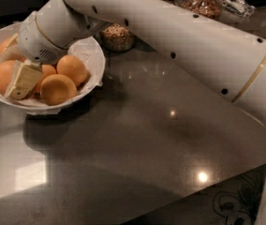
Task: Pick orange from white bowl
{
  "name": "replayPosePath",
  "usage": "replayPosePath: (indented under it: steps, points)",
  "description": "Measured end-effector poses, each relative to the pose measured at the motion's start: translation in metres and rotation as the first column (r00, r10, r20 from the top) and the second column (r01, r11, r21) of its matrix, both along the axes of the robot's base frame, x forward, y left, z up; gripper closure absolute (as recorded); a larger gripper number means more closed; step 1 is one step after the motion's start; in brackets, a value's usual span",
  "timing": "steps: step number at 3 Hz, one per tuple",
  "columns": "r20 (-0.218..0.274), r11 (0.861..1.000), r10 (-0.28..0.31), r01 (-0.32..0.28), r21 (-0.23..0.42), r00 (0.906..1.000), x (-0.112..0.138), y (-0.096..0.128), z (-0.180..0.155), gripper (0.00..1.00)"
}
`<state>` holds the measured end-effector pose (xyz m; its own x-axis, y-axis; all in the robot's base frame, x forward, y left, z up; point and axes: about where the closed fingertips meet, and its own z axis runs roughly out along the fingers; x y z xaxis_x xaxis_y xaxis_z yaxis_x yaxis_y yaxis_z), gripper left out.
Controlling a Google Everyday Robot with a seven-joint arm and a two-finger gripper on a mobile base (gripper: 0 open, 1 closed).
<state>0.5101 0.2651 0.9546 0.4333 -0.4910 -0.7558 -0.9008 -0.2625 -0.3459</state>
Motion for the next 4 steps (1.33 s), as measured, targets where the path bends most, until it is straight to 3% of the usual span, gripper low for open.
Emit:
replayPosePath:
  steps: [1,2,3,4]
  points:
    - [0.078,0.999,-0.003,0.0,0.035,0.997,-0.006,-0.018,0.038,1.0]
    - [0.121,0.998,-0.052,0.047,0.049,0.9912,-0.005,-0.044,0.056,1.0]
    - [0.119,0.991,-0.131,0.127,0.036,0.9842,0.021,-0.087,0.055,1.0]
    - [0.097,0.973,-0.232,0.231,0.016,0.968,0.063,-0.138,0.048,1.0]
